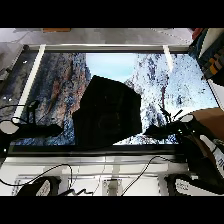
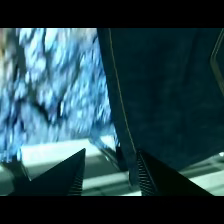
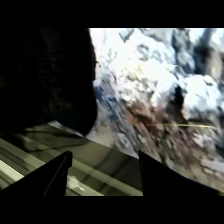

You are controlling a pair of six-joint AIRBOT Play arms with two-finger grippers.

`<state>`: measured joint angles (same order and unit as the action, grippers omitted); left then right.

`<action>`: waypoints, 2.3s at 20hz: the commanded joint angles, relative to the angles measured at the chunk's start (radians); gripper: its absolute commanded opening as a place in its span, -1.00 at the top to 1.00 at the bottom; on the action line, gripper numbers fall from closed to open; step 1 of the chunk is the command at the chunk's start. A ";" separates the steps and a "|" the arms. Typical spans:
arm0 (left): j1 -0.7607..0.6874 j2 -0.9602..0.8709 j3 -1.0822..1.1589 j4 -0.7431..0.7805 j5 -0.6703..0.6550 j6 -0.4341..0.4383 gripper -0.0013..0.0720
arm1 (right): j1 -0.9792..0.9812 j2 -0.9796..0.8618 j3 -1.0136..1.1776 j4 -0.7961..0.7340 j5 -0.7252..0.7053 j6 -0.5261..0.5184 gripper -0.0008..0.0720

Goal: Fold the clothes and pants, and hang the long-sleeved shirts on hangers.

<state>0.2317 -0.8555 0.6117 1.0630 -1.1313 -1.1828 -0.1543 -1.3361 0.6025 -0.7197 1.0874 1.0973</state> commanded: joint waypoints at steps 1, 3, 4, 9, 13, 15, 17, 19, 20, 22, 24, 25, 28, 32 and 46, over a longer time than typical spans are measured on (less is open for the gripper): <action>0.002 -0.065 -0.022 -0.003 -0.029 -0.024 -0.27 | 0.000 -0.060 -0.019 0.212 -0.042 -0.066 -0.40; 0.002 -0.119 -0.022 -0.022 -0.056 -0.034 -0.32 | 0.000 -0.074 -0.018 0.248 -0.061 -0.068 -0.40; 0.002 -0.148 -0.022 -0.040 -0.072 -0.033 -0.32 | 0.000 -0.077 -0.018 0.255 -0.074 -0.068 -0.40; 0.002 -0.243 -0.023 -0.054 -0.080 -0.014 -0.36 | 0.060 -0.077 -0.008 0.243 -0.104 -0.068 -0.37; 0.002 -0.246 -0.042 -0.053 -0.061 -0.013 -0.36 | 0.158 -0.077 0.048 0.208 -0.146 -0.066 -0.16; 0.002 -0.246 -0.060 -0.054 -0.061 -0.005 -0.36 | 0.167 -0.076 0.068 0.195 -0.136 -0.063 0.82; 0.002 -0.246 -0.084 -0.054 -0.055 0.012 -0.36 | 0.167 -0.076 0.072 0.195 -0.129 -0.062 0.90; 0.002 -0.246 -0.111 -0.054 -0.037 0.013 -0.36 | 0.167 -0.076 0.072 0.195 -0.113 -0.062 0.90; 0.002 -0.246 -0.126 -0.054 -0.031 0.013 -0.36 | 0.168 -0.076 0.072 0.195 -0.103 -0.063 0.90; 0.000 -0.246 -0.157 -0.066 0.000 0.022 -0.36 | 0.167 -0.076 0.072 0.195 -0.093 -0.062 0.90; 0.000 -0.246 -0.187 -0.139 0.037 0.036 -0.36 | 0.168 -0.076 0.072 0.195 -0.092 -0.062 0.90; -0.001 -0.248 -0.200 -0.190 0.048 0.071 -0.36 | 0.168 -0.076 0.072 0.195 -0.092 -0.062 0.90; -0.003 -0.266 -0.233 -0.281 0.070 0.124 -0.35 | 0.167 -0.076 0.072 0.195 -0.092 -0.062 0.89; -0.068 -0.311 -0.240 -0.288 0.084 0.150 -0.06 | 0.168 -0.075 0.072 0.195 -0.079 -0.063 0.90; -0.079 0.079 0.341 -0.309 0.069 0.222 0.94 | 0.168 0.307 0.376 0.221 0.129 -0.035 0.90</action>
<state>0.1524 -0.9207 0.7738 0.7609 -1.0801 -0.9680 0.0132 -1.1641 0.8818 -0.5270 1.1824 1.0225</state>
